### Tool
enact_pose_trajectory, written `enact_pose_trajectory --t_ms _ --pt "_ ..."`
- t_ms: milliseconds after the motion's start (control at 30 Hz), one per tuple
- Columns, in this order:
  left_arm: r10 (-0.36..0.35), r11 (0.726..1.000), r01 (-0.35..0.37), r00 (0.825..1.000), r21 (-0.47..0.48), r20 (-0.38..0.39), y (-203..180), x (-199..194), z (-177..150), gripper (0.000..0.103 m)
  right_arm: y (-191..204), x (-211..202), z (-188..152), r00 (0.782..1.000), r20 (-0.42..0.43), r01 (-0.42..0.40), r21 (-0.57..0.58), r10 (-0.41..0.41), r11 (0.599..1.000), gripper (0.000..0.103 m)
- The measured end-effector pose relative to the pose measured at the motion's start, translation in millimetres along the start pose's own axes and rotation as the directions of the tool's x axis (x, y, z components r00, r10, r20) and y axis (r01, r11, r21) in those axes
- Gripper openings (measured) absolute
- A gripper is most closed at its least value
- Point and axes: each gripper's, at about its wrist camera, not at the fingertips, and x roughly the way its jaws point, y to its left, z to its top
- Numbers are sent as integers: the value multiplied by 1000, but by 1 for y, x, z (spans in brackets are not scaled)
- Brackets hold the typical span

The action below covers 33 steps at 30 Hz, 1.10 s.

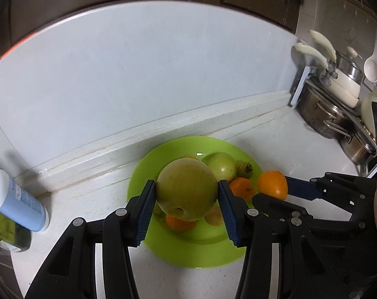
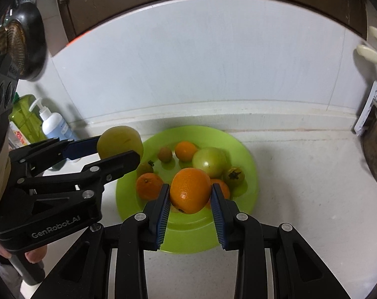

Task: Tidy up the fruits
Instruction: 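Carry the pomelo and orange onto the green plate and open both tools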

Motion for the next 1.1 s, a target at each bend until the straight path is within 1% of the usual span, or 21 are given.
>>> enact_pose_trajectory --t_ms 267,367,667,900,1100 --pt "-4 1000 3 999 -4 -46 1 25 2 49 -12 23 -3 998 -59 1 57 3 998 33" --pt "-8 1000 8 998 8 -58 0 32 2 49 -15 31 -5 996 -84 -5 78 12 997 33" --pt "0 1000 2 995 17 -105 -2 51 0 50 -14 51 -15 991 -134 5 88 7 996 33" --pt "11 999 -7 994 42 -109 -7 57 3 50 -13 57 -18 989 -148 8 84 5 996 33" --pt "8 999 -5 998 40 -70 -6 43 7 49 -11 56 -18 992 -129 1 86 10 996 34"
